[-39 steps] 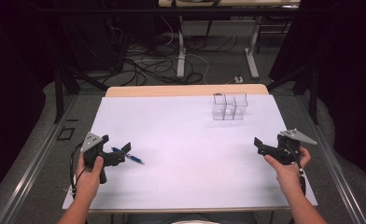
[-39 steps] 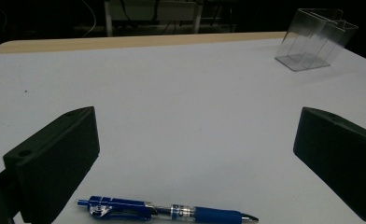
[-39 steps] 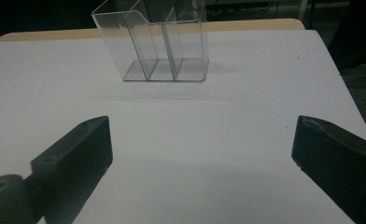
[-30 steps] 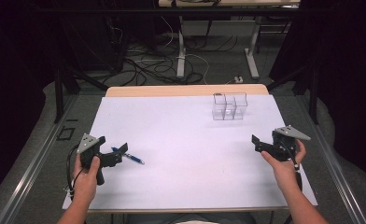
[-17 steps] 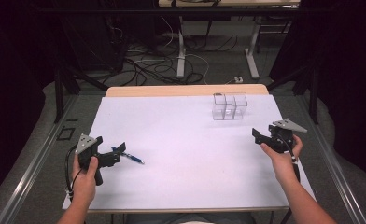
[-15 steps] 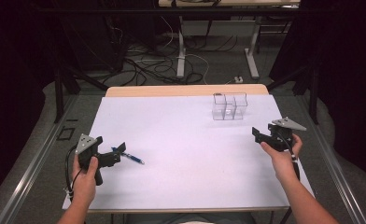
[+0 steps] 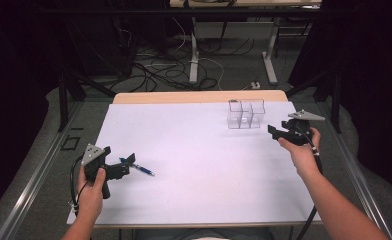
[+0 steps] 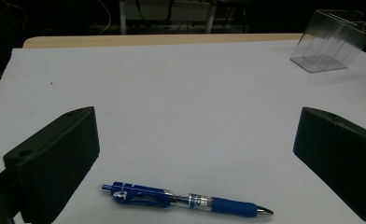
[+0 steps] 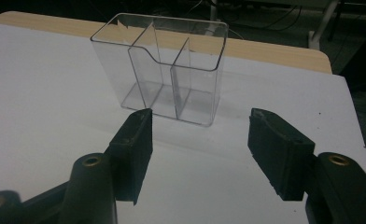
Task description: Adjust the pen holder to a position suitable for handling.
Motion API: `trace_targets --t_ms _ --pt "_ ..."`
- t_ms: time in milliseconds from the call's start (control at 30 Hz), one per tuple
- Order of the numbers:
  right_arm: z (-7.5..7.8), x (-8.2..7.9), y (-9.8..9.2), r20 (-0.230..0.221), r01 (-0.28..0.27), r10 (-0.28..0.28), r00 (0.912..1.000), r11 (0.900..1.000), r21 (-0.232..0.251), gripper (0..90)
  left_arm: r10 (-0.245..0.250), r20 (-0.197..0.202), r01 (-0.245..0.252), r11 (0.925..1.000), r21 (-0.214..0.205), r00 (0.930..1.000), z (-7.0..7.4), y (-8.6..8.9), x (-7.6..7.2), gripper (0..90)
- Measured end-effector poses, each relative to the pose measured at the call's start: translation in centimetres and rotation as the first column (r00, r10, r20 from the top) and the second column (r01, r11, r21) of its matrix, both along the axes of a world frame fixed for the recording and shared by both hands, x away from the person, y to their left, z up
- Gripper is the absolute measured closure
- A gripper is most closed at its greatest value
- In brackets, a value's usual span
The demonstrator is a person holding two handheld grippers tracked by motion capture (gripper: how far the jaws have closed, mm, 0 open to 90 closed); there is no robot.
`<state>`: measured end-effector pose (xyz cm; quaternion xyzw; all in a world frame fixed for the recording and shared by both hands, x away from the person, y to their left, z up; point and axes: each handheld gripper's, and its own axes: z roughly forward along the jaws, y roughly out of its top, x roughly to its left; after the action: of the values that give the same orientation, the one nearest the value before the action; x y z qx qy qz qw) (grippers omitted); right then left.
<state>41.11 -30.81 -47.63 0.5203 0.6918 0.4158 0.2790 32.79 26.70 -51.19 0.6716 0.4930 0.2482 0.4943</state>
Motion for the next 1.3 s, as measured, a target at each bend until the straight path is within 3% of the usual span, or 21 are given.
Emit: trace_targets --t_ms 167,333,667,1067,1300 --pt "1.1 1.3 0.0 -0.01 -0.007 0.007 0.9999 1.0 -0.001 39.6 -0.007 -0.005 0.007 1.0 -0.002 1.0 -0.1 -0.1 0.0 0.1" --pt "2.1 2.7 0.0 -0.02 0.0 -0.001 0.9998 0.9993 -0.038 39.8 -0.006 -0.007 0.006 1.0 -0.006 1.0 -0.1 -0.1 0.0 0.1" --pt "4.3 6.1 -0.2 -0.05 0.014 -0.018 0.9986 0.998 -0.062 51.3 -0.012 -0.013 0.012 0.9999 -0.008 0.9998 -0.2 -0.1 0.0 0.1" --pt "3.9 9.0 0.0 -0.102 0.049 -0.056 0.9932 0.9966 -0.066 63.3 -0.016 -0.02 0.016 0.9998 -0.014 0.9997 -0.2 -0.2 0.0 0.1" --pt "2.9 10.7 0.0 -0.146 0.049 -0.061 0.9874 0.9957 -0.079 75.8 -0.016 -0.024 0.016 0.9998 -0.012 0.9996 -0.2 -0.2 0.1 0.1"
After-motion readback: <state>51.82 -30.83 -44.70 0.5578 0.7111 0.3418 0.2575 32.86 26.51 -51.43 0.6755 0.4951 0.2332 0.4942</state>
